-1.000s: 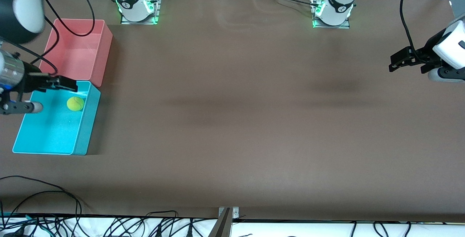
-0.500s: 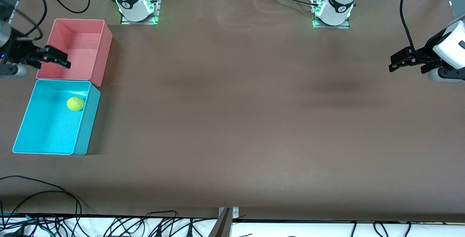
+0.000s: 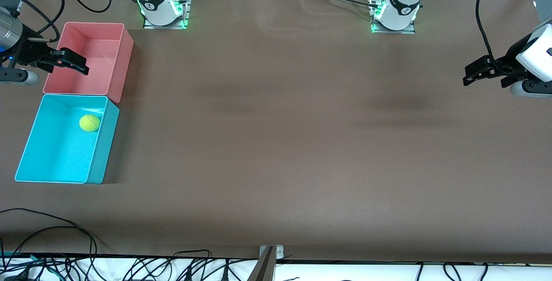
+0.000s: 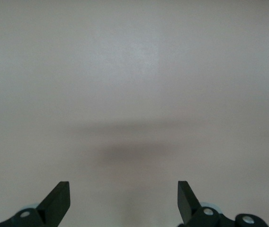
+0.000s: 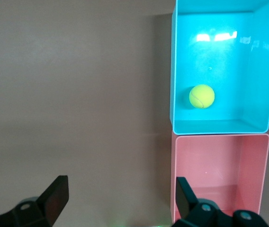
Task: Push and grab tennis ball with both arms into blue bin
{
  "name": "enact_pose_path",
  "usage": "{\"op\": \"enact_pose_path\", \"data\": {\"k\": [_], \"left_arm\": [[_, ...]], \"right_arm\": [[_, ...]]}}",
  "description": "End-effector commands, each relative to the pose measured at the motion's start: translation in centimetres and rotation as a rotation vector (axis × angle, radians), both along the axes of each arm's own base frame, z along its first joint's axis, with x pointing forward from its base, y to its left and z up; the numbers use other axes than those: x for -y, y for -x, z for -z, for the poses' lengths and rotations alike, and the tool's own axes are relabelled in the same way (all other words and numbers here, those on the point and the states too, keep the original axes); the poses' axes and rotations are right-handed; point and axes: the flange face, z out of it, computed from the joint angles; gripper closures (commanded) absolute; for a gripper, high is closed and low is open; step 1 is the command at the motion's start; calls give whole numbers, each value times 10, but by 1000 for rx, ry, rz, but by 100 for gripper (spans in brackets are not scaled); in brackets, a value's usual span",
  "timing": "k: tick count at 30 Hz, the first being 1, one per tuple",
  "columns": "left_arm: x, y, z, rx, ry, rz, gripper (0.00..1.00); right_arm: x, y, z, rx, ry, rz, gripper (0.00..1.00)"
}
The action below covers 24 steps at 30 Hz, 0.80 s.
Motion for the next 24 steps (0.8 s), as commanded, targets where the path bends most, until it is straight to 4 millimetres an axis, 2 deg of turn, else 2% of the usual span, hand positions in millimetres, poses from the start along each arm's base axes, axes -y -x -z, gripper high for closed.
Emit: {"op": "enact_pose_path", "data": {"k": [1, 18, 24], "left_arm": [[-4, -3, -3, 7, 8, 6, 0], [-3, -3, 0, 1, 10, 10, 0], [-4, -3, 0, 1, 14, 9, 0]], "right_arm": [[2, -5, -2, 7, 14, -1, 0], [-3, -9, -1, 4, 8, -8, 0], [-12, -10, -2, 12, 10, -23, 0]]}}
